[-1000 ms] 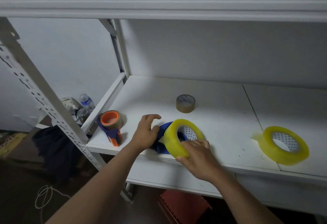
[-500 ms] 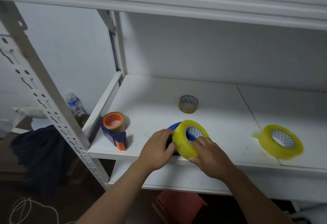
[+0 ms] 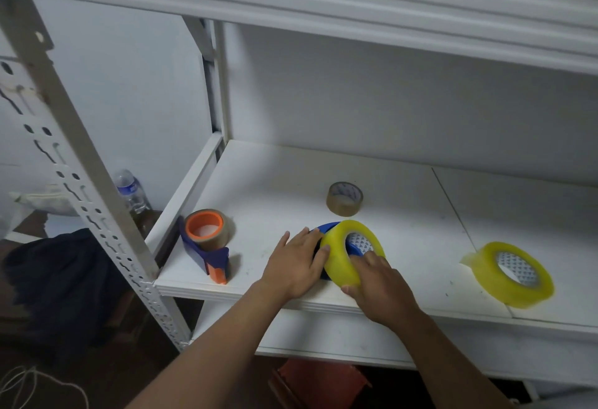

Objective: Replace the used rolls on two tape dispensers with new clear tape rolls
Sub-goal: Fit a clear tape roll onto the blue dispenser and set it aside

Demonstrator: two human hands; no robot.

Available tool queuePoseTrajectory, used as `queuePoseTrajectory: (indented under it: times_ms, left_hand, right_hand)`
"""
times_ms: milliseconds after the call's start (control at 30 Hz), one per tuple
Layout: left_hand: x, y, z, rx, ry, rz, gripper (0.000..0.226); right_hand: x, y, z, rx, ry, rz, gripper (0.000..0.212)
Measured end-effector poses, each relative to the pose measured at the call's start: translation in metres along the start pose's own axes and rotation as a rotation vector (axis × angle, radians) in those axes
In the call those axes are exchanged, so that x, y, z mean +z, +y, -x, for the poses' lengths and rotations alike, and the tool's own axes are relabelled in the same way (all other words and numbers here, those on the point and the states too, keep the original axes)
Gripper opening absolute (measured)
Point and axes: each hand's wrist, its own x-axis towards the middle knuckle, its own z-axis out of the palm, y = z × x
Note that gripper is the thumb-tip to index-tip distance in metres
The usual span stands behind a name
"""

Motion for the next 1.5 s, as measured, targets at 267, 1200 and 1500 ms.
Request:
queuePoseTrajectory:
  times_ms: [267, 1200, 1500]
  left_hand:
    - [-0.007, -0.002, -0.006, -0.028, -0.074, 0.003, 0.056]
    - [-0.023, 0.026, -0.016, 0.013, -0.053, -0.199, 0.058]
    - [-0.025, 0.004, -0.023, -0.052, -0.093, -0.139, 0.054]
  right_hand:
    - [-0.006, 0.006, -0.007, -0.025, -0.038, -0.003, 0.057]
    - [-0.017, 0.001, -0.010, 0.016, -0.079, -0.017, 0.058]
    - [-0.023, 0.013, -0.010, 0.009, -0.105, -0.062, 0.055]
